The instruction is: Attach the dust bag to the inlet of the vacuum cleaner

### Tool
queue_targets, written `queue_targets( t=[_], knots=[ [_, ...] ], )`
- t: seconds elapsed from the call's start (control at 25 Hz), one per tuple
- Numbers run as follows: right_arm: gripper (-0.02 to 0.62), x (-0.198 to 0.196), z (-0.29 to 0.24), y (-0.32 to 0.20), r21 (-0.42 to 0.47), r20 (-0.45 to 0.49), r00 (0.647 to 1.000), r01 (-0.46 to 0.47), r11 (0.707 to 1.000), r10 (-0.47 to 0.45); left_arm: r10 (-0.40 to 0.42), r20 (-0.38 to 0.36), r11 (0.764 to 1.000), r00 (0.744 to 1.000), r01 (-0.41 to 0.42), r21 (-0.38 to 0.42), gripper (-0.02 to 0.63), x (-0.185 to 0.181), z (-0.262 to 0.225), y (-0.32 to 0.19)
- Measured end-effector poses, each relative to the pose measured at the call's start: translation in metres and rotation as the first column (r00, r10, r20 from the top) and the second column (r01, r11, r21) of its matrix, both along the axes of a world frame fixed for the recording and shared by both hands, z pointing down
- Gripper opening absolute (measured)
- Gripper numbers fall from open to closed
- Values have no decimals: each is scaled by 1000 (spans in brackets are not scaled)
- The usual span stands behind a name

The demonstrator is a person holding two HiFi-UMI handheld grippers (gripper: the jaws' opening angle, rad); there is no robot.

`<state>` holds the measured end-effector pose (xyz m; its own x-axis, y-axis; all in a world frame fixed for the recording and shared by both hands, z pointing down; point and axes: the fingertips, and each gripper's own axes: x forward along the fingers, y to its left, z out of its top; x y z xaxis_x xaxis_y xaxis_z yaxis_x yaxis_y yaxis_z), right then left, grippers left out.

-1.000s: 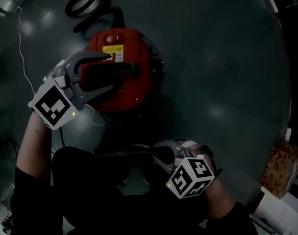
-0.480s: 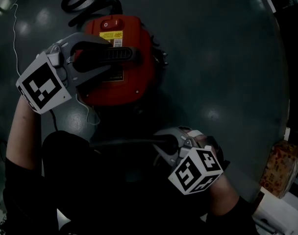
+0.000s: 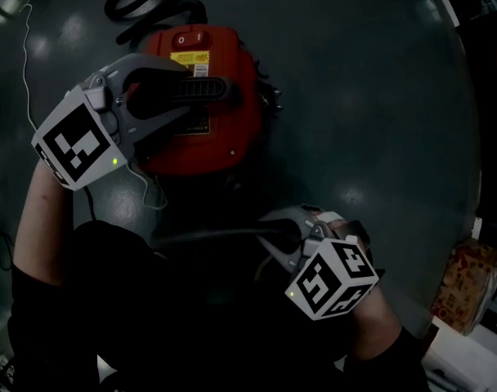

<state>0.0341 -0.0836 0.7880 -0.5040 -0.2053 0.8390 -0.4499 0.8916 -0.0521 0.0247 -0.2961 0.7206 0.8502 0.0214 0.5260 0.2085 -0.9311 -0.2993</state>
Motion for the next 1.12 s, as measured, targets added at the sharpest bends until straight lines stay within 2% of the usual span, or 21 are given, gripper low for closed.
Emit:
queue_targets(
  t=[0.12,0.28,0.4,0.48,0.56,0.64,0.72,0.84,1.0,1.12],
  knots=[
    [29,5,2,-3,-10,-11,1000,25,1000,-25,-2,-16,1000,1000,2,-7,129,2,-1,1],
    [38,-3,0,-10,6,-90,986,144,990,-143,-4,-43,1000,999,3,-12,129,3,-2,0],
    [41,-7,0,-13,6,-82,982,168,986,-167,-7,-54,1000,999,6,-9,129,3,-3,1],
    [46,-5,1,-17,-24,-30,994,104,994,-105,-11,-48,1000,999,11,-5,129,2,-3,0],
    [48,2,2,-19,-59,26,1000,-6,998,7,-18,-37,1000,999,18,-3,129,2,-3,0],
    [49,10,5,-19,-87,77,990,-115,990,122,-21,-31,1000,999,21,1,127,2,-3,1],
    [49,12,7,-20,-93,102,977,-177,980,186,-21,-29,1000,999,21,3,127,2,-2,0],
    [54,7,6,-24,-81,94,975,-196,977,203,-29,-28,1000,999,30,0,127,2,-1,0],
    [63,2,4,-30,-62,53,986,-155,986,158,-41,-31,999,999,41,3,127,3,-2,-1],
    [63,2,5,-32,-111,90,969,-220,969,231,-53,-24,998,998,54,12,127,2,-2,-1]
  ],
)
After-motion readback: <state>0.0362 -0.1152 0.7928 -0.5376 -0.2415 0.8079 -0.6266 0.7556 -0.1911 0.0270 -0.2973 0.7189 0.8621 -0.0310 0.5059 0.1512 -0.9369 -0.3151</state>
